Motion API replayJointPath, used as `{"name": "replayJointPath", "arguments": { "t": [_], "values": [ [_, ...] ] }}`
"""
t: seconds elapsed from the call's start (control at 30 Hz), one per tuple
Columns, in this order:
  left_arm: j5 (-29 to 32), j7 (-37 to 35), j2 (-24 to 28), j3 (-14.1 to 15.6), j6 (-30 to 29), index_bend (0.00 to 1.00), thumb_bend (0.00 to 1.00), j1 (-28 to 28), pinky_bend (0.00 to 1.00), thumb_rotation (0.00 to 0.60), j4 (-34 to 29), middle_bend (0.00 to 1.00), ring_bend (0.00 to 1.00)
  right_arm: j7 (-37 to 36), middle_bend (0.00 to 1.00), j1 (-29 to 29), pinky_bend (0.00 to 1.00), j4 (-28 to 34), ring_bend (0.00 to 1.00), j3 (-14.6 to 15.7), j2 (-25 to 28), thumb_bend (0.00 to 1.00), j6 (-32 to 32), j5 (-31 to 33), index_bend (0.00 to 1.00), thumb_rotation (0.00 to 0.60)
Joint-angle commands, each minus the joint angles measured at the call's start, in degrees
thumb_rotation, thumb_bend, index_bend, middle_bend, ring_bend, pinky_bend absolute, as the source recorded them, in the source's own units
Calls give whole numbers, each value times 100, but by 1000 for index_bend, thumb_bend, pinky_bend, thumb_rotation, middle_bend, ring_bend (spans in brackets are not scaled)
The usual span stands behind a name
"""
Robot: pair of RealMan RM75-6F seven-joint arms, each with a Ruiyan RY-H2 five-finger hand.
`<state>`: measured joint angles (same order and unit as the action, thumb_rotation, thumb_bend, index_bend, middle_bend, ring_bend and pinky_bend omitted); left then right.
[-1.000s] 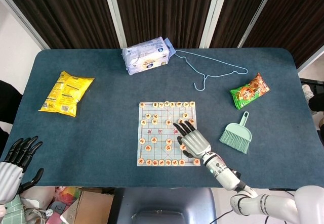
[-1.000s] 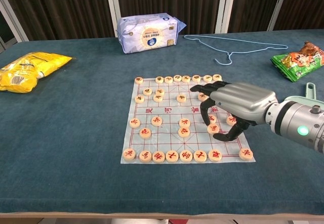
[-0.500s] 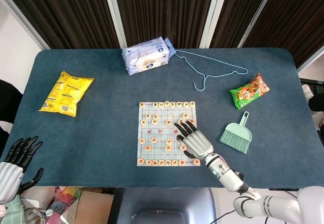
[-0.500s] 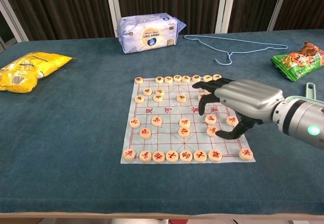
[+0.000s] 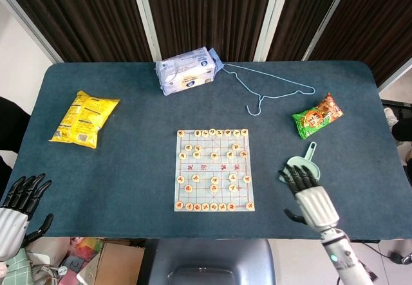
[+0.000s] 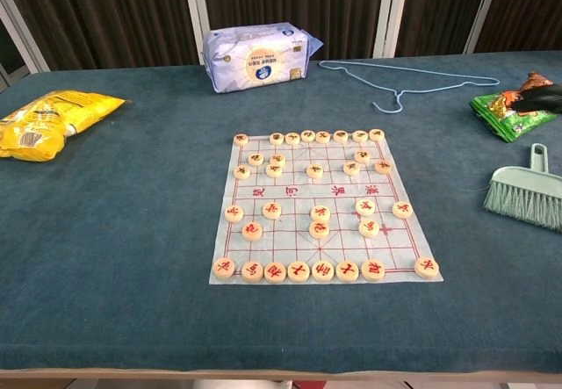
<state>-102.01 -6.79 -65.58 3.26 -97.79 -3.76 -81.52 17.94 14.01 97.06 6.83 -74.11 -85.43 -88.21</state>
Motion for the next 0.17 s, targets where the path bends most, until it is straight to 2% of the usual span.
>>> {"name": "replayJointPath", "arguments": {
  "t": [0.03, 0.1, 0.17],
  "values": [
    [33, 115, -51, -20, 72, 0, 407, -11, 72, 600, -15, 0, 0, -353, 0, -957, 0, -103, 0, 99, 415, 326, -1115, 112, 0, 600],
    [110, 249, -74, -40, 157, 0, 407, -15, 72, 600, -50, 0, 0, -229, 0, -999, 0, -68, 0, 15, 404, 326, -1048, 242, 0, 600],
    [197, 356, -64, -48, 249, 0, 407, -13, 72, 600, -112, 0, 0, -162, 0, -1002, 0, -87, 0, 50, 406, 326, -994, 65, 0, 600]
  ]
}}
